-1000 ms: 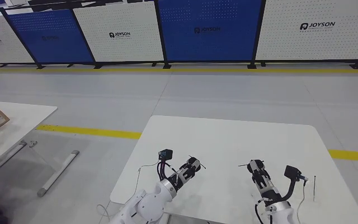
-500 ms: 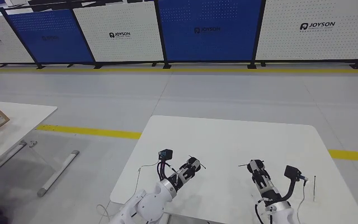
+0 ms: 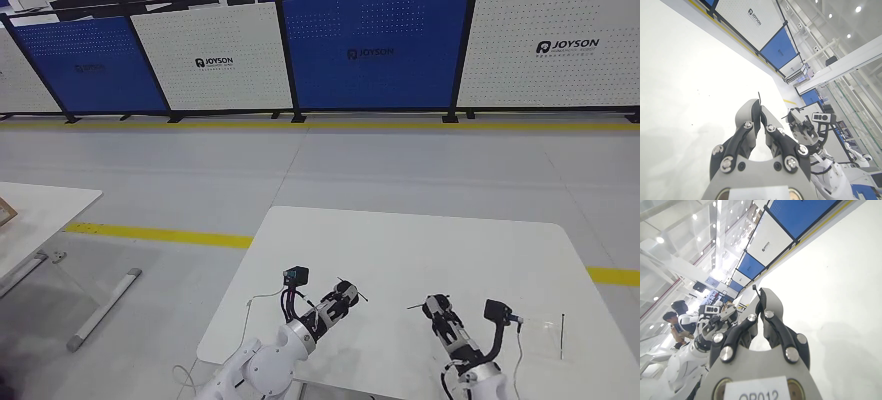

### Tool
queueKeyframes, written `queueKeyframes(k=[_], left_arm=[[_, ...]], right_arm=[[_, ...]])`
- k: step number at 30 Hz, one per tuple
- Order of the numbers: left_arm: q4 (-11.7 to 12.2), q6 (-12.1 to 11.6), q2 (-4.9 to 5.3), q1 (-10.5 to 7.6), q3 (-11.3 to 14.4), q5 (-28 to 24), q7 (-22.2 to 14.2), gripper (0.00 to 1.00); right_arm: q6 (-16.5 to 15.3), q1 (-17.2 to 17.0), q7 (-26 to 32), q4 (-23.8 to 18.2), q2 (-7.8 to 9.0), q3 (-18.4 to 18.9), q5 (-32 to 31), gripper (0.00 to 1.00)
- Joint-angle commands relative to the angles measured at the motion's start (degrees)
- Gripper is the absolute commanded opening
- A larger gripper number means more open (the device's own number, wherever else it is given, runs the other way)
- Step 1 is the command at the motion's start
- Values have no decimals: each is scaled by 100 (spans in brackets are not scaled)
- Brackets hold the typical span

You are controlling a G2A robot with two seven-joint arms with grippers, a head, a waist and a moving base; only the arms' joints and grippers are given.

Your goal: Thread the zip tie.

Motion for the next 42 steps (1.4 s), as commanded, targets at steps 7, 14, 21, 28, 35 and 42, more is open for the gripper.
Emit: queueKeyframes(k=[7,14,21,28,35,42], left_arm=[[0,0,0,0,0,0,0,0],[0,0,0,0,0,0,0,0],[0,0,0,0,0,0,0,0],[0,0,0,0,0,0,0,0],[0,0,0,0,0,0,0,0],[0,0,0,0,0,0,0,0]], right_arm=[[195,249,165,204,-96,-276,-63,0],[-414,153,90,307,-137,-253,391,0],[-1472,-1,-653,634,-261,-390,584,0],[-1307,34,-1364,733,-434,-717,260,0],[-1307,34,-1364,733,-434,-717,260,0],[-907,-31,-1973,656,-514,-714,63,0]])
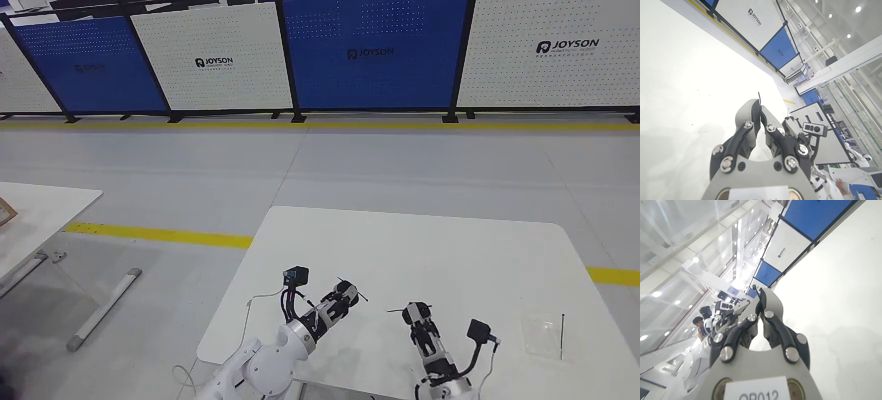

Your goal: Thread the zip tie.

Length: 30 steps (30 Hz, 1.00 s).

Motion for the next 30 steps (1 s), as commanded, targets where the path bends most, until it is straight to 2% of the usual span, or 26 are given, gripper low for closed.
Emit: queueKeyframes(k=[1,6,8,10,13,23,26,30], left_arm=[[0,0,0,0,0,0,0,0],[0,0,0,0,0,0,0,0],[0,0,0,0,0,0,0,0],[0,0,0,0,0,0,0,0],[0,0,0,0,0,0,0,0],[-4,5,-7,-27,20,-26,34,0],[-37,125,-41,-122,110,-122,185,0],[-87,278,-64,-166,250,85,345,0]], right_arm=[[192,-3,-276,-29,-46,-43,-96,0],[684,76,-641,-88,-185,-240,-360,0],[908,159,-667,-26,-256,-399,-507,0],[1001,227,-642,34,-307,-481,-558,0],[859,234,-466,74,-340,-484,-426,0],[859,234,-466,74,-340,-484,-426,0],[859,234,-466,74,-340,-484,-426,0],[889,231,-530,69,-342,-439,-422,0]])
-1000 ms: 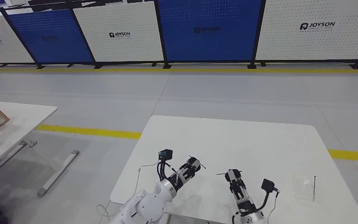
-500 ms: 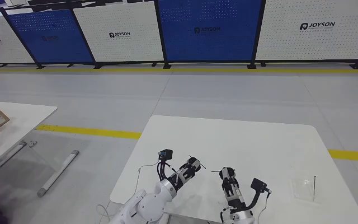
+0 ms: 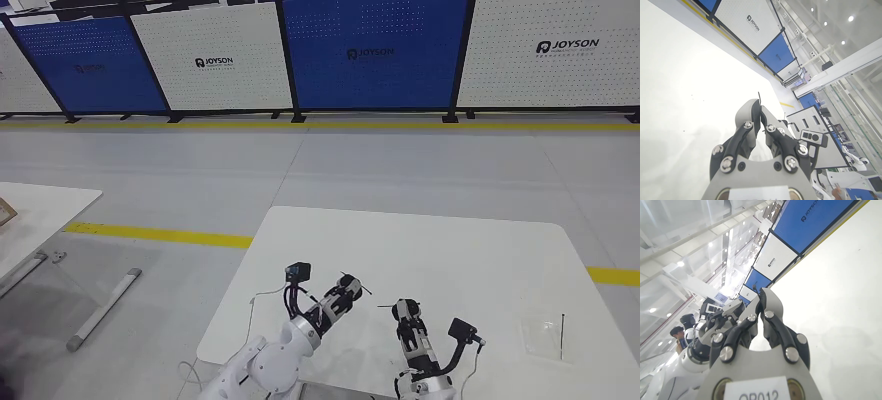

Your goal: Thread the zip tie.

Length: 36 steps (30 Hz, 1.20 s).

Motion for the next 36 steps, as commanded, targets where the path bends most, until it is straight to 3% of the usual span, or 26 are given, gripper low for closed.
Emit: queueKeyframes(k=[1,6,9,14,17,23,27,32,36], left_arm=[[-12,41,-5,5,39,50,32,0],[-12,41,-5,5,39,50,32,0],[-12,41,-5,5,39,50,32,0],[-10,31,-6,3,45,40,29,0],[-1,-40,-22,-17,187,14,-51,0],[-31,269,-60,-113,419,204,-13,0],[-34,277,-61,-113,416,193,-6,0],[-34,277,-61,-113,416,193,-6,0],[-34,277,-61,-113,416,193,-6,0]], right_arm=[[72,-38,-254,-37,-6,132,6,0],[-344,-438,-288,-263,68,680,351,0],[-338,-563,303,-385,110,833,507,0],[-338,-563,303,-385,110,833,507,0],[-338,-563,303,-385,110,833,507,0],[-338,-563,303,-385,110,833,507,0],[-300,-546,392,-349,107,853,506,0],[-669,-458,992,-258,86,857,746,0],[-824,-468,994,-270,52,864,838,0]])
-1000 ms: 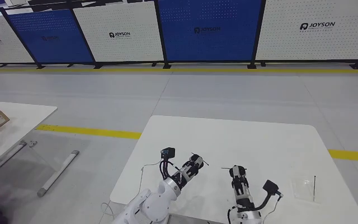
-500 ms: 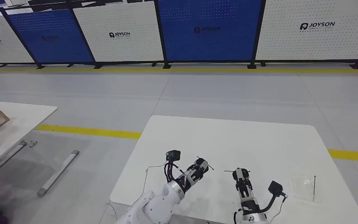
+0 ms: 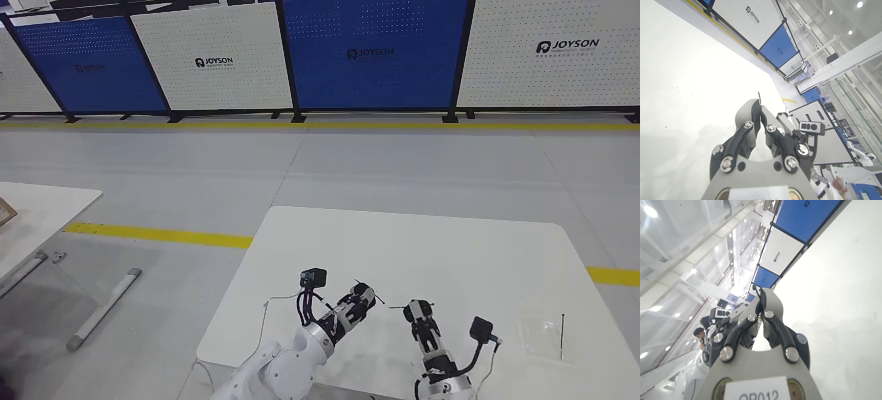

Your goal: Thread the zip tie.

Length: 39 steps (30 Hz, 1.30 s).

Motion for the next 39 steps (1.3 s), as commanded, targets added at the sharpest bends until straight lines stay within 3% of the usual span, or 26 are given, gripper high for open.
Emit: queueKeyframes(k=[1,9,14,20,39], left_arm=[[0,0,0,0,0,0,0,0],[0,0,0,0,0,0,0,0],[0,0,0,0,0,0,0,0],[0,0,0,0,0,0,0,0],[0,0,0,0,0,0,0,0]], right_arm=[[-16,-41,-64,-35,-16,9,8,0],[3,-48,-65,-39,-20,21,6,0],[309,-60,-251,-45,-72,63,-9,0],[586,113,30,50,-152,-63,77,0],[594,173,207,95,-210,28,196,0]])
